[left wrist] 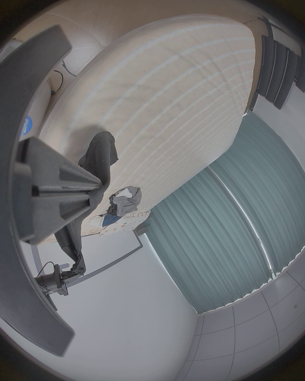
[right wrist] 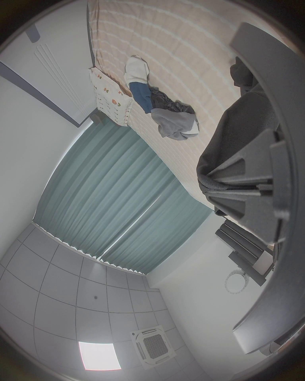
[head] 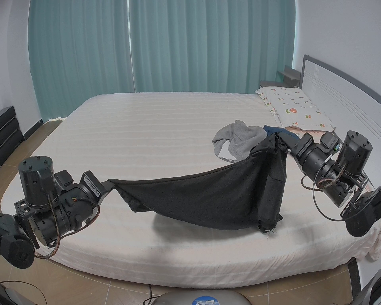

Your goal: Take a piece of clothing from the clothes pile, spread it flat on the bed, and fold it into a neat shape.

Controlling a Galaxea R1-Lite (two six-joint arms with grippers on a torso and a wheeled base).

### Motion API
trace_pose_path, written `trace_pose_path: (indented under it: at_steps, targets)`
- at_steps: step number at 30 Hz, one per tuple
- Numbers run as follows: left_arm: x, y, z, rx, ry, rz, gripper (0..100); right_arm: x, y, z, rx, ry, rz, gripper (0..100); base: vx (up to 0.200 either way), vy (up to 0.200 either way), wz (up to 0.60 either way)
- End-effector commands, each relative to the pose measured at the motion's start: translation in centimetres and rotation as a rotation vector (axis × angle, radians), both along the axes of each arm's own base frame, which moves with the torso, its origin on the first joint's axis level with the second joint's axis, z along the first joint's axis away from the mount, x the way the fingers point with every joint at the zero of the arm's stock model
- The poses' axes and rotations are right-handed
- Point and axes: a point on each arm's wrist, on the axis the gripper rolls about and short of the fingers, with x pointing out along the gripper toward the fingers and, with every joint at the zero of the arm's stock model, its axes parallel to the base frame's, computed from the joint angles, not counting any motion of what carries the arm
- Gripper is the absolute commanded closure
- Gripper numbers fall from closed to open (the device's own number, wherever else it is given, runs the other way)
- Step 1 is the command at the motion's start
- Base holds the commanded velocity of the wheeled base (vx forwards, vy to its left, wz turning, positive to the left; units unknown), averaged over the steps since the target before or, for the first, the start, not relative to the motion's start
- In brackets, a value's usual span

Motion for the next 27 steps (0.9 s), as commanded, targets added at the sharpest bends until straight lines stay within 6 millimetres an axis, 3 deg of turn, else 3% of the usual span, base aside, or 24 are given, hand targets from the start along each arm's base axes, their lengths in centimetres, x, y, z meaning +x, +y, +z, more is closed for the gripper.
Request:
trace_pose_path:
  at_steps: [1, 24, 27]
  targets:
    - [0.02, 0.01, -0.01, 0.000, 0.000, 0.002, 100, 0.27, 0.11, -0.43, -0.005, 0.013, -0.003, 100, 0.000, 0.200, 0.00]
    - [0.00, -0.03, -0.26, 0.005, 0.011, -0.003, 100, -0.04, 0.03, -0.37, -0.009, 0.012, -0.002, 100, 0.000, 0.200, 0.00]
    - [-0.02, -0.02, -0.30, 0.006, 0.012, -0.003, 100, -0.07, 0.02, -0.33, -0.010, 0.005, -0.002, 100, 0.000, 0.000, 0.00]
